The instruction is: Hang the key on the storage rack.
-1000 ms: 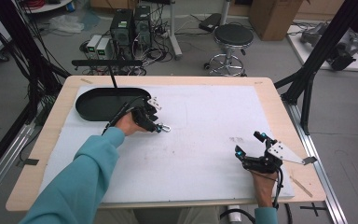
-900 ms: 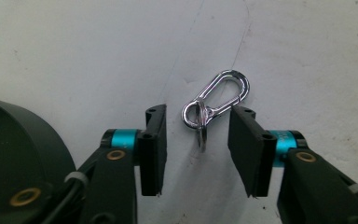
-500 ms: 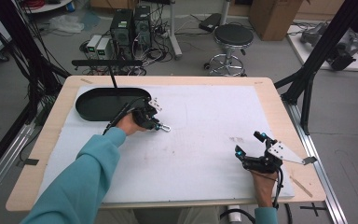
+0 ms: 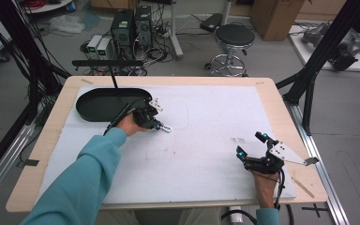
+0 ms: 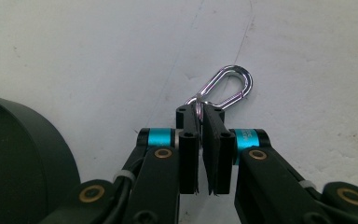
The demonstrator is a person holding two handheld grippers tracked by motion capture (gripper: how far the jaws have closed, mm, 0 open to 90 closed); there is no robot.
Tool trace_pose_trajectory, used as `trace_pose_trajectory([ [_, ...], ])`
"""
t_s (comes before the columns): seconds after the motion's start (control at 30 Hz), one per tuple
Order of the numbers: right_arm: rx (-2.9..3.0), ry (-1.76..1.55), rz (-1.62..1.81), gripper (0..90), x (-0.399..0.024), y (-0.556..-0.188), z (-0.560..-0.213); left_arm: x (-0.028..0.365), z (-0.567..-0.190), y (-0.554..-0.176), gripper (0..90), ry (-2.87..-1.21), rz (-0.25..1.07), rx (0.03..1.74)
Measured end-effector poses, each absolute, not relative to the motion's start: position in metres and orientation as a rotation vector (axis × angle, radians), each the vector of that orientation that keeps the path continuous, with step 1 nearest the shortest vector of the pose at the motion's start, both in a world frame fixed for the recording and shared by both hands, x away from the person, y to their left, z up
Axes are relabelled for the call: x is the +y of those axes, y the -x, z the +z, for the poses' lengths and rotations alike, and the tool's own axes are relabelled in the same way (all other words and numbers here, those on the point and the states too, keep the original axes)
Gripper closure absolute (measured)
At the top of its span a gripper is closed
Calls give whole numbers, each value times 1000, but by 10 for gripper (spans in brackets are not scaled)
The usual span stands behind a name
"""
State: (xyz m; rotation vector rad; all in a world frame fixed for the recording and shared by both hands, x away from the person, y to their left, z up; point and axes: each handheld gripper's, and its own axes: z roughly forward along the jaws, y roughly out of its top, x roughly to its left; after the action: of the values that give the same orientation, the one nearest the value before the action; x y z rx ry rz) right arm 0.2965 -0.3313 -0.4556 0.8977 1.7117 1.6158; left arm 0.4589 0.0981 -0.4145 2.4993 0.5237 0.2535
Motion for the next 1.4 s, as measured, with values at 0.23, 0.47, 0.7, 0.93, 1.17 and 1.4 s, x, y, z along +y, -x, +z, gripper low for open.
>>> trace_pose_trajectory([
  [0.23,1711,-897,1616,30,-331,-297,-456,99,-414,-459,866,-2487,242,534],
  [0.47,1709,-894,1618,30,-332,-297,-456,100,-414,-460,881,-2484,228,540],
  [0.7,1710,-896,1620,30,-332,-297,-456,99,-412,-457,884,-2461,211,575],
  [0.93,1714,-902,1620,30,-331,-296,-456,107,-396,-455,885,-2382,198,613],
  [1.17,1712,-899,1617,30,-331,-296,-456,130,-370,-452,885,-2265,227,650],
  [1.4,1712,-896,1614,30,-331,-297,-456,175,-335,-447,885,-2131,303,710],
])
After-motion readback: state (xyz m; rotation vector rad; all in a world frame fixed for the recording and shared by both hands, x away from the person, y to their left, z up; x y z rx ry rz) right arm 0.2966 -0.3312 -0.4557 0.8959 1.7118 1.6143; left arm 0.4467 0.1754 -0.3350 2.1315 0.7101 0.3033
